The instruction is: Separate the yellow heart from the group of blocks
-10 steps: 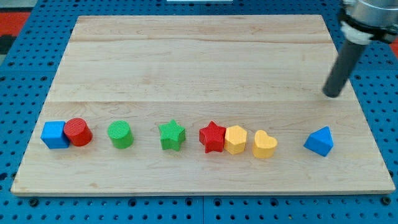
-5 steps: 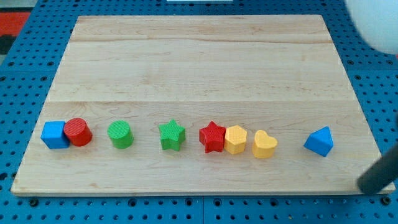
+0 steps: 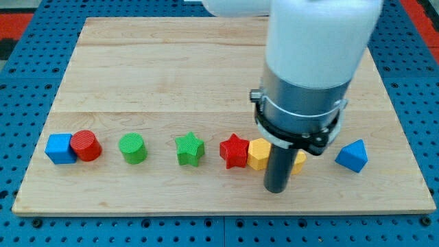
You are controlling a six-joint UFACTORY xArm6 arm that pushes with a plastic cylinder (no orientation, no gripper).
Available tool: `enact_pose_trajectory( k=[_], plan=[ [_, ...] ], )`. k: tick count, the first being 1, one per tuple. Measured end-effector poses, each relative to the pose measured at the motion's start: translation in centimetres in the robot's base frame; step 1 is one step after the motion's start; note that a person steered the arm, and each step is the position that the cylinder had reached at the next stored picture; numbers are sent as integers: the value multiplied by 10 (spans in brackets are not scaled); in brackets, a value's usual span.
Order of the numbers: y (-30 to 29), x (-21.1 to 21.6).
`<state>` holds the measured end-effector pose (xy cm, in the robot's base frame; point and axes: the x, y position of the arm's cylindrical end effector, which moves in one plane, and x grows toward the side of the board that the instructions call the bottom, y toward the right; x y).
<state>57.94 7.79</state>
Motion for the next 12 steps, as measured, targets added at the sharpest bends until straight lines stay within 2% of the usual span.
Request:
enact_pose_trajectory(
  k=[1,3,5,7,8,9,11,12],
  plan=[
    [6,-1],
    [-33,-4],
    [-33,-30],
    [-33,-24],
    [-21,-20],
    [29,-20],
    [51,-61],
    [85,-74]
  ],
)
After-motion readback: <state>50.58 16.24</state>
